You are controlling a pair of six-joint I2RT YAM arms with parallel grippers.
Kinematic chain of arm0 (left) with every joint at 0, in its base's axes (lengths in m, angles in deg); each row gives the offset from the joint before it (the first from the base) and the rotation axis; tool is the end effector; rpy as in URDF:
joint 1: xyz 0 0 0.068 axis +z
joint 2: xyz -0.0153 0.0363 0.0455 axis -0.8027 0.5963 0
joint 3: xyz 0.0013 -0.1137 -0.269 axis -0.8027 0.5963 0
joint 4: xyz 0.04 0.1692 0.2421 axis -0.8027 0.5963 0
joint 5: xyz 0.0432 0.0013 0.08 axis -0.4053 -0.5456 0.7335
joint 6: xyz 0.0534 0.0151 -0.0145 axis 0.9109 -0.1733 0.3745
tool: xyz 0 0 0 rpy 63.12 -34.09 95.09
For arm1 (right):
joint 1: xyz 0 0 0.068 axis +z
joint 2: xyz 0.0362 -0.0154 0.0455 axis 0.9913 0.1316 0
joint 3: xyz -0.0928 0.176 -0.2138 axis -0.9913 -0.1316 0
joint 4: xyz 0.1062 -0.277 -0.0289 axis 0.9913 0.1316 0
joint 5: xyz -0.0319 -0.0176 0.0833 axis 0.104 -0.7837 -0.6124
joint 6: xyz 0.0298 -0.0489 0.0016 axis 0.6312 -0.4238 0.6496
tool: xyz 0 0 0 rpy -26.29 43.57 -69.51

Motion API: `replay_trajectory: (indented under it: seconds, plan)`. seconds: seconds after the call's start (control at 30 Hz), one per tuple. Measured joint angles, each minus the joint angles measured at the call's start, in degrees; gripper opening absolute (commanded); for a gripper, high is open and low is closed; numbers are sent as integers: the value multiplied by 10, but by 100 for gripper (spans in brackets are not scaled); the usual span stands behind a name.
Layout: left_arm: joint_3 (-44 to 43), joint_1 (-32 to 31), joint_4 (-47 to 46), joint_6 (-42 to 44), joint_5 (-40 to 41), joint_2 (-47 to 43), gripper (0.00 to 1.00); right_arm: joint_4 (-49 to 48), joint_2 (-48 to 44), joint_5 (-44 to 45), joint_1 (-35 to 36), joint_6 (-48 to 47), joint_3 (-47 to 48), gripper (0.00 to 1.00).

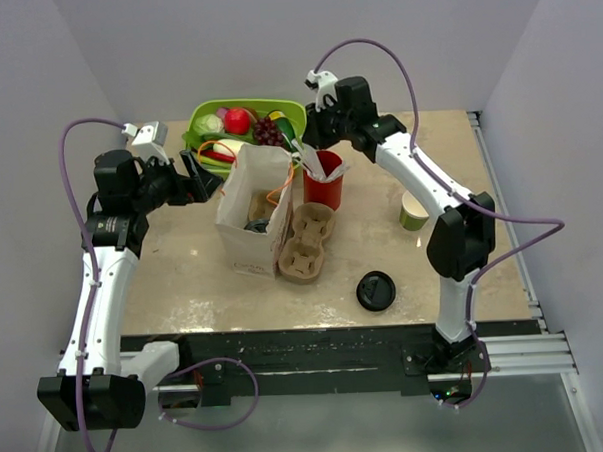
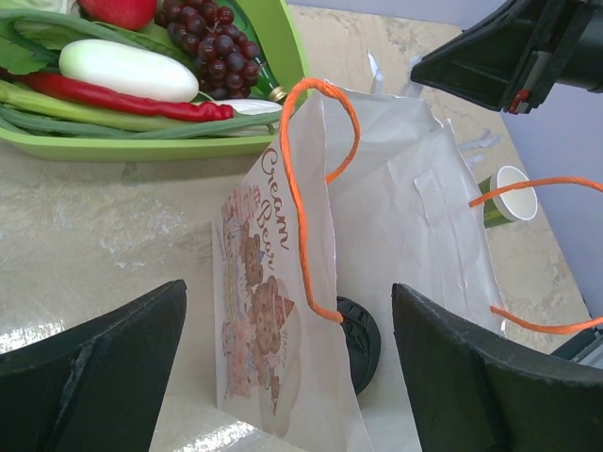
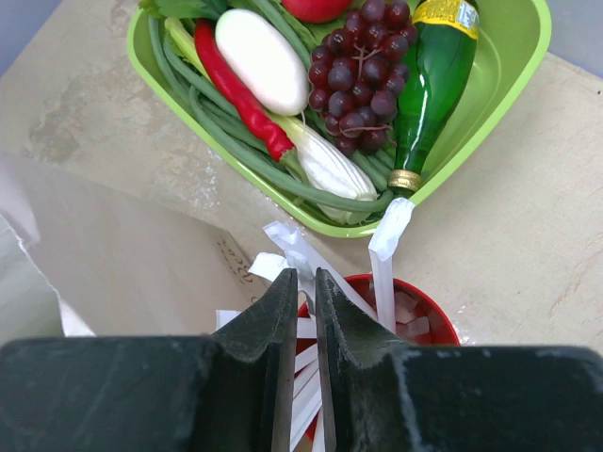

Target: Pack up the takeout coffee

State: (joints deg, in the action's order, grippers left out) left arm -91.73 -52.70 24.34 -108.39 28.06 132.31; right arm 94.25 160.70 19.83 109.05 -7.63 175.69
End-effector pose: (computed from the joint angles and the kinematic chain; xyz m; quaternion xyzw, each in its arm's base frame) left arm 0.2626 -0.0162 0.4002 -0.0014 0.8156 -0.2874 0.5021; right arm 0.4537 0.2389 0.3724 -0.2340 0.8153 0.2424 0.4709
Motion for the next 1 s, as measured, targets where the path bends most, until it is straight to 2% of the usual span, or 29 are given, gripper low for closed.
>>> replay_trajectory:
  seconds: [0.2,0.23,0.3,0.77,0.87,1.0]
  plan:
    - [2,0,0,0,0,0,94,0,7,0,0,-5,0,17]
    - [2,0,0,0,-1,0,94,-2,7,-1,0,-7,0,13]
    - [2,0,0,0,-1,0,93,-8,7,0,0,-9,0,0]
    - [2,0,0,0,-1,0,93,-11,7,10,0,-23,-1,0]
    - [2,0,0,0,-1,0,93,-35,-11,22,0,-23,-32,0]
    - [2,0,0,0,0,0,93,-69,-86,48,1,-18,-103,0]
